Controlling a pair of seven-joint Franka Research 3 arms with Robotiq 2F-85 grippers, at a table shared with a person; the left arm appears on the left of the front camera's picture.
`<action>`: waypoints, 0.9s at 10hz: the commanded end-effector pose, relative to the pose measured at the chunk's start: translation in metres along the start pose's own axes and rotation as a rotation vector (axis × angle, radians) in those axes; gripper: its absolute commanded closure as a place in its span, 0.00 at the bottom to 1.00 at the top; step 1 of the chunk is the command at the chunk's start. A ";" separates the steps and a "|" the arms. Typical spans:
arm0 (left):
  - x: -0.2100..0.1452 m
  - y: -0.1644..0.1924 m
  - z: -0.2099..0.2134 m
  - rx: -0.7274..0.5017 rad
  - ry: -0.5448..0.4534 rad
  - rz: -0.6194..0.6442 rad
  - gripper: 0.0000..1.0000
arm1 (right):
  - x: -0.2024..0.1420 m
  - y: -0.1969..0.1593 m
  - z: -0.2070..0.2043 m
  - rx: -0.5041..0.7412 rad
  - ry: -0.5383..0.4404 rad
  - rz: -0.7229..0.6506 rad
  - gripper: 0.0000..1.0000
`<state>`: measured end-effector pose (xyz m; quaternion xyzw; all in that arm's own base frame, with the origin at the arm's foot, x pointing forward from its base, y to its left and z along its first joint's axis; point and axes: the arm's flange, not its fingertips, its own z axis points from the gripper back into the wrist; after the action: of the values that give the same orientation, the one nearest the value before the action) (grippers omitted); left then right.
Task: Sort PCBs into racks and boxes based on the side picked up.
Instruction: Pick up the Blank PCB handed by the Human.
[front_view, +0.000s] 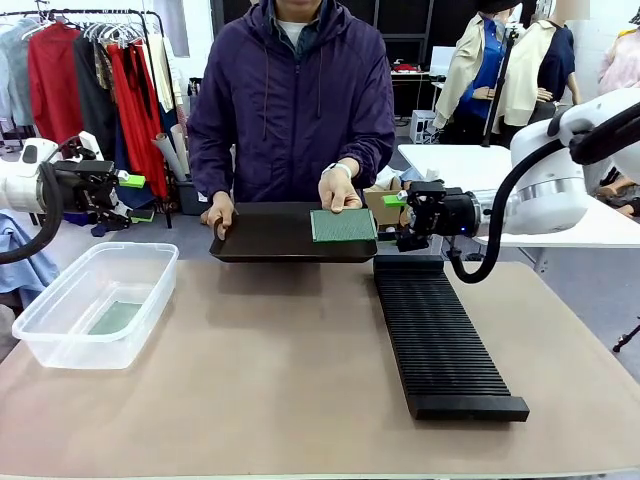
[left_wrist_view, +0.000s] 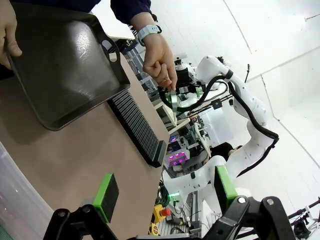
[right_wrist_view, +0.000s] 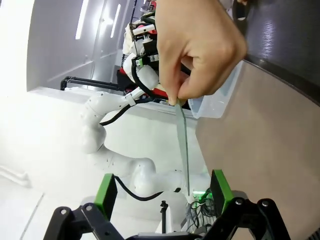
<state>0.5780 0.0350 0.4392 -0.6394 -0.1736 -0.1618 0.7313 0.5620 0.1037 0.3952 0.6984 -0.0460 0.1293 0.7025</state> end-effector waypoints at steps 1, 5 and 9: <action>-0.001 -0.002 0.001 0.004 -0.003 -0.002 0.00 | 0.016 -0.002 -0.011 0.035 0.013 -0.045 0.00; -0.001 -0.002 0.001 0.004 -0.003 -0.002 0.00 | 0.031 -0.010 -0.026 0.015 0.022 -0.046 0.00; -0.001 -0.002 0.001 0.004 -0.003 -0.002 0.00 | 0.038 -0.013 -0.028 -0.008 0.020 -0.048 0.06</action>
<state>0.5780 0.0350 0.4392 -0.6395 -0.1736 -0.1618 0.7313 0.5897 0.1289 0.3869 0.6982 -0.0245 0.1298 0.7036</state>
